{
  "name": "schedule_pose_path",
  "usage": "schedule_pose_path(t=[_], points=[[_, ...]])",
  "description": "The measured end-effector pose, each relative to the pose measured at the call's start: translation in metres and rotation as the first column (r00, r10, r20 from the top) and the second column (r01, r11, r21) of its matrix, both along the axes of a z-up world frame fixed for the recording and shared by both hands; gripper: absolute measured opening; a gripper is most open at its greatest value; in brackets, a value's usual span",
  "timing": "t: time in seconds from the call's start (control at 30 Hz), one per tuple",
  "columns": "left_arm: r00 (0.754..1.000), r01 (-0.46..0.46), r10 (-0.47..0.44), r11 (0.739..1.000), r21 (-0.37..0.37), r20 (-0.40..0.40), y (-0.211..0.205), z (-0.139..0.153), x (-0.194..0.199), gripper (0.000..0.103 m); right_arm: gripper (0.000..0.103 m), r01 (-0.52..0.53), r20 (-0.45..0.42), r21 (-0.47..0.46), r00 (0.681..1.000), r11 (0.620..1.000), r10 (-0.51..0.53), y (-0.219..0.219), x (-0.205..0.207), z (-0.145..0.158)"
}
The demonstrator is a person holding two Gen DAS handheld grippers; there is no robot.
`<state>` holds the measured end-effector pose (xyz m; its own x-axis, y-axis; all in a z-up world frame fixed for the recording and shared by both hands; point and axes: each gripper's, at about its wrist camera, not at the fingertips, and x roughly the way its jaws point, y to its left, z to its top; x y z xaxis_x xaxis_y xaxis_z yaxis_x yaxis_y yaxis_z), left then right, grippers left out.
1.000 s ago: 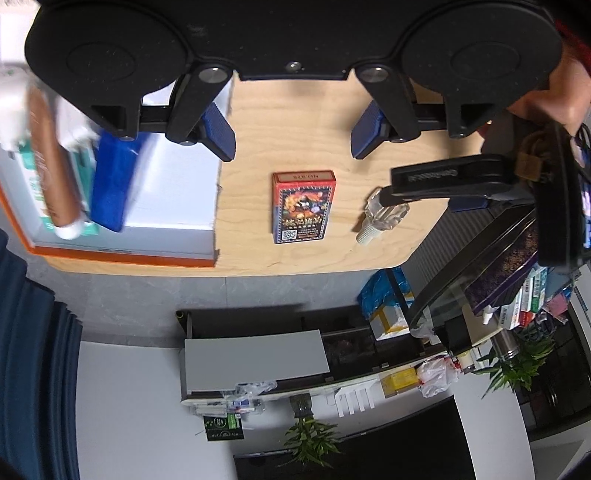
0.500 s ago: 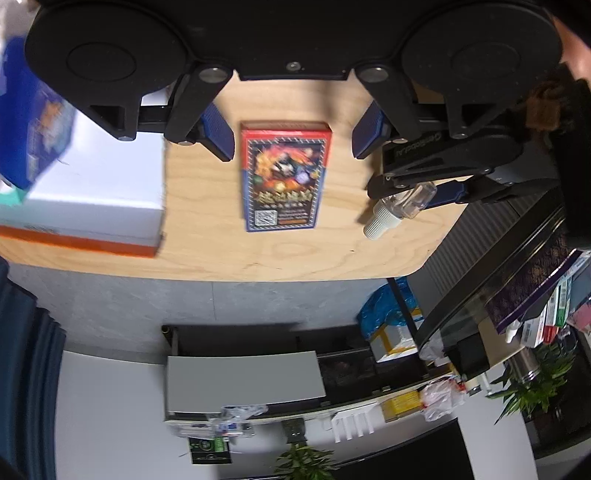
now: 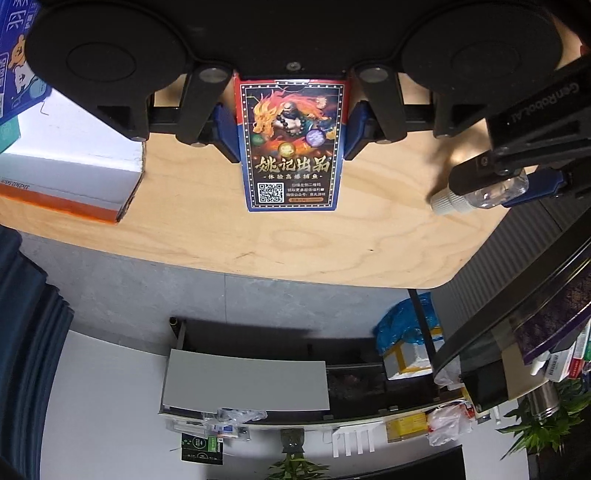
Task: Organize rigid objects
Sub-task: 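Grasp the glass air-freshener bottle with left tool while right tool grasps the card box, then carry the glass bottle and card box over the orange-rimmed box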
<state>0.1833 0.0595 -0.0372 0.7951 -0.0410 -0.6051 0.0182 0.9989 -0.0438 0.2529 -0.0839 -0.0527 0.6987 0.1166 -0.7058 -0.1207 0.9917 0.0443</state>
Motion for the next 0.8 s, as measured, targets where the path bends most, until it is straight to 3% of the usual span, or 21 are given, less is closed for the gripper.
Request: schedule_pose_path(t=[0.57, 0.8], points=[[0.997, 0.023, -0.019, 0.998, -0.052, 0.081, -0.022, 0.042, -0.063, 0.050, 0.071, -0.022, 0.135, 0.091, 0.991, 0.996, 0.010, -0.032, -0.106, 0.065], [0.987, 0.099, -0.091, 0.993, -0.057, 0.130, -0.051, 0.063, -0.093, 0.050, 0.071, 0.004, 0.185, 0.112, 0.982, 0.994, -0.025, -0.057, -0.155, 0.086]])
